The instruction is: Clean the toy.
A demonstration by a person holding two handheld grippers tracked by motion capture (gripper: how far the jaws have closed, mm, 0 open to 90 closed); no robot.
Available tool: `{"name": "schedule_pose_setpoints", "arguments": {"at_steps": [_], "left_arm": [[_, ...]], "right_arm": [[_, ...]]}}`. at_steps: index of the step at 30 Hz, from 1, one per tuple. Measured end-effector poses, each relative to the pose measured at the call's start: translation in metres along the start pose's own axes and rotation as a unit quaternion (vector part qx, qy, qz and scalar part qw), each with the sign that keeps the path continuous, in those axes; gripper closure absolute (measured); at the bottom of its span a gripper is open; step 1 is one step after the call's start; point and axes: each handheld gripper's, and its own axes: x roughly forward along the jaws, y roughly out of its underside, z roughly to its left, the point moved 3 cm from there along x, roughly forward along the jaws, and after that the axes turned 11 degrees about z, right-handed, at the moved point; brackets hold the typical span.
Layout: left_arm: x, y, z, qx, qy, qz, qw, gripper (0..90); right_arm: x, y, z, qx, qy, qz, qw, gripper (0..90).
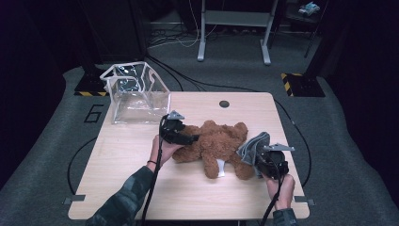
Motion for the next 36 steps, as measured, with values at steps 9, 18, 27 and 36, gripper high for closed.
{"name": "schedule_pose_setpoints", "arguments": {"at_steps": [9,18,27,36], "left_arm": [[-0.015,0.015,-0.022,0.012,-0.023,-0.014,0.9996,13.0],[-0.013,0.044,-0.064,0.011,-0.045,-0.024,0.9986,13.4],[0.028,0.072,-0.095,0.005,-0.028,0.002,0.9996,10.9],[0.065,0.084,-0.111,-0.002,-0.030,0.025,0.9993,13.4]], "right_arm": [[0.004,0.008,-0.007,0.011,0.004,0.011,0.9999,75.6],[0.005,0.013,-0.014,0.015,0.005,0.010,0.9998,75.4],[0.006,0.016,-0.018,0.023,-0.003,0.013,0.9996,74.8],[0.006,0.015,-0.017,0.018,-0.005,0.012,0.9998,74.3]]}}
